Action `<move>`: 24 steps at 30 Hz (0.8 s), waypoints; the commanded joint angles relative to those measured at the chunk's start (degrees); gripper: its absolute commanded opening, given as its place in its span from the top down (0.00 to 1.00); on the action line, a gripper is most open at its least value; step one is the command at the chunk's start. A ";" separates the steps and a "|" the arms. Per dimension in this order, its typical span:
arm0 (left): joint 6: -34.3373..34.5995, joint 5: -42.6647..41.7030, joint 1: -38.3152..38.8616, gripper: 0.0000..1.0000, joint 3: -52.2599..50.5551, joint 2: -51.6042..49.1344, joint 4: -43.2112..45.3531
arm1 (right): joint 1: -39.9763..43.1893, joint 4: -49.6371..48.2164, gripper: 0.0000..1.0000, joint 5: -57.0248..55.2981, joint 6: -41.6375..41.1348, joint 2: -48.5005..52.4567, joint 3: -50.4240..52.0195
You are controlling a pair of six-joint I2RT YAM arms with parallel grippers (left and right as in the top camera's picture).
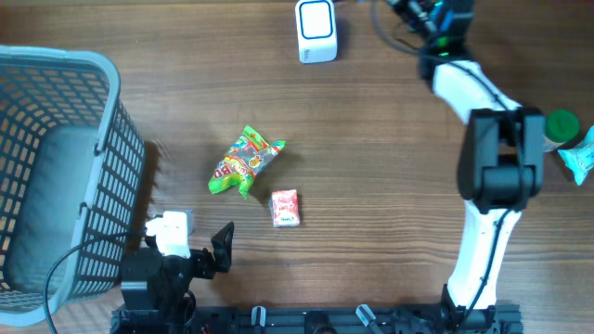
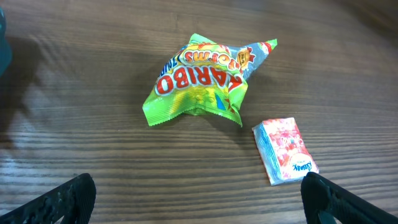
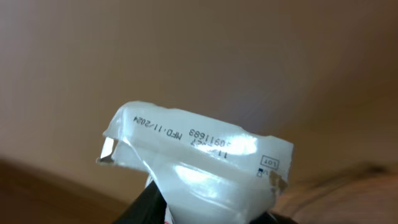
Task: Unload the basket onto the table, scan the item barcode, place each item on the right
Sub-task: 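Place Hansaplast packet at the top right of the table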
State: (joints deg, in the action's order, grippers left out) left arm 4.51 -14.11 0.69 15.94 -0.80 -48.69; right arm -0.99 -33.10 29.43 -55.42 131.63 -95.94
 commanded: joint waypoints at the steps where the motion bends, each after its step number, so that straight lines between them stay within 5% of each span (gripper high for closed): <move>1: -1.09 -0.87 -0.11 0.00 0.00 0.42 0.15 | 8.46 12.92 0.72 3.63 3.39 -0.83 -0.15; 7: -1.09 -0.87 -0.11 0.00 0.00 0.42 0.15 | 25.75 40.59 0.63 -8.72 17.75 -0.81 -0.15; 10: -1.09 -0.87 -0.11 0.00 0.00 0.42 0.13 | 32.22 41.33 0.00 -1.73 20.87 -1.97 -0.17; 13: -1.09 -0.87 -0.11 0.00 0.00 0.44 0.13 | 35.98 39.85 0.00 2.95 21.09 -9.68 -0.17; 16: -1.09 -0.87 -0.11 0.00 0.00 0.42 0.15 | 31.82 49.09 0.00 3.56 22.51 -21.68 -0.17; 21: -1.09 -0.87 -0.11 0.00 0.00 0.42 0.15 | 8.24 79.38 0.00 5.81 11.37 -26.49 0.13; 24: -1.09 -0.87 -0.11 0.00 0.00 0.42 0.15 | -7.02 88.11 0.00 5.79 3.91 -24.30 2.01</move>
State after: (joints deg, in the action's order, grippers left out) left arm 4.51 -14.11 0.69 15.94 -0.80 -48.62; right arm 0.62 52.66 34.15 -43.66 105.30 -95.72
